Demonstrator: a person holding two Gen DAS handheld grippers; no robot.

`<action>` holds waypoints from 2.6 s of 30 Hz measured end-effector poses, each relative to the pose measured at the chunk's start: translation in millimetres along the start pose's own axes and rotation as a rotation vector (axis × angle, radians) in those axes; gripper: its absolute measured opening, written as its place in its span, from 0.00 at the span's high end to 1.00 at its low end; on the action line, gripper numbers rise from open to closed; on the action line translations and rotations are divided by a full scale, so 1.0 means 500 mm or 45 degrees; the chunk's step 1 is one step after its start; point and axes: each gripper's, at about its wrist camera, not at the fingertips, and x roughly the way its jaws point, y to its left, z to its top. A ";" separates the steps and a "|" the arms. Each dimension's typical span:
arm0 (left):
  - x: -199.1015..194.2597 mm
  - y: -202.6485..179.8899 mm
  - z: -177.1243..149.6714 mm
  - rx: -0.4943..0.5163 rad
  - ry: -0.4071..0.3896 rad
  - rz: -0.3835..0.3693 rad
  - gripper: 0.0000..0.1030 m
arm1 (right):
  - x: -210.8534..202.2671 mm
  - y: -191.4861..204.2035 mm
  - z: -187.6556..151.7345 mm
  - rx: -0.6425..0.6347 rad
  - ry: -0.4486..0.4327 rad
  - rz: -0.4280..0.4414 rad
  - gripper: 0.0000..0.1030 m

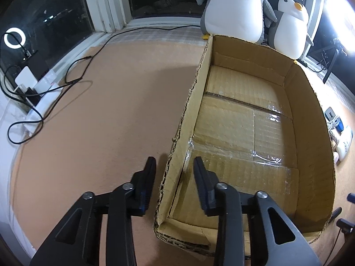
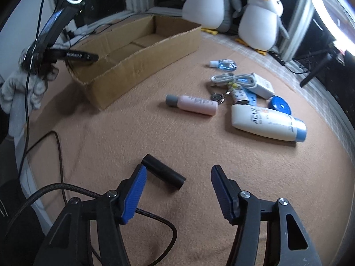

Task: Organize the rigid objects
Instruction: 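Grasp the black cylinder with the right gripper, then carry the black cylinder into the box and open the right gripper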

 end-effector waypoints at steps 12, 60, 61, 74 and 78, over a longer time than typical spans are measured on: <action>0.008 -0.005 -0.003 -0.005 0.007 -0.023 0.71 | 0.051 0.010 0.009 -0.049 0.091 0.042 0.64; 0.011 0.001 -0.003 -0.016 -0.004 -0.040 0.76 | -0.027 0.015 0.164 0.334 -0.230 0.192 0.86; 0.011 0.001 -0.002 -0.016 -0.004 -0.040 0.76 | -0.025 0.020 0.173 0.327 -0.234 0.199 0.86; 0.010 -0.005 -0.005 -0.005 -0.006 -0.047 0.76 | 0.045 0.126 0.285 0.220 -0.205 0.206 0.86; 0.010 -0.003 -0.006 -0.007 -0.006 -0.050 0.76 | 0.058 0.141 0.292 0.201 -0.187 0.199 0.86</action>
